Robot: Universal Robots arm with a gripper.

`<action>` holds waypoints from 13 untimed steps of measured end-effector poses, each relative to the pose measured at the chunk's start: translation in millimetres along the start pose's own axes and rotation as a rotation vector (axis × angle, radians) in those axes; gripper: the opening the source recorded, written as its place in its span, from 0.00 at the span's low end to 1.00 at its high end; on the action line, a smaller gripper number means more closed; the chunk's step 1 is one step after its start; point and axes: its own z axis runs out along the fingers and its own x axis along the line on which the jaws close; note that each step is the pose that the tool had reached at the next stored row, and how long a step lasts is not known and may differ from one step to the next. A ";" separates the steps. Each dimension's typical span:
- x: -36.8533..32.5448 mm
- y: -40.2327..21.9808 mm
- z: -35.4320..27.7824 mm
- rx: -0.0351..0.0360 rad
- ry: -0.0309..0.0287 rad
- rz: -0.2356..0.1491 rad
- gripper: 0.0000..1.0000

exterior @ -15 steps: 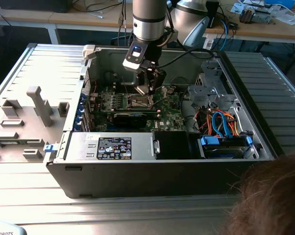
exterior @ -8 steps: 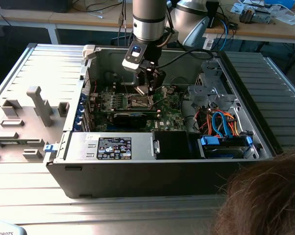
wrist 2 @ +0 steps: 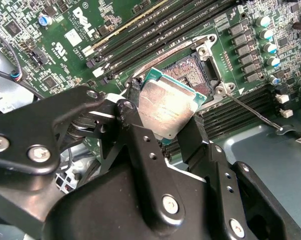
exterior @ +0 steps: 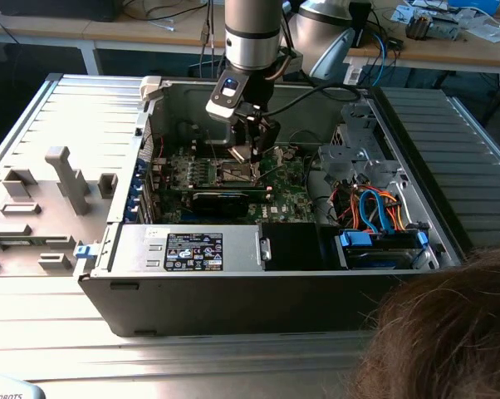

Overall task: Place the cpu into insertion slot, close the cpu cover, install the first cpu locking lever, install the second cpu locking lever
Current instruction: 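Place the cpu into insertion slot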

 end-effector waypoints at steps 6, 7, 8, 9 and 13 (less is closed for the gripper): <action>0.0 0.0 0.4 0.0011 -0.0014 0.012 0.55; 0.0 0.0 0.4 0.0013 -0.0016 0.014 0.55; 0.0 0.0 0.5 0.0015 -0.0017 0.015 0.55; 0.0 0.0 0.6 0.0017 -0.0021 0.018 0.55; 0.0 0.0 0.8 0.0025 -0.0031 0.026 0.55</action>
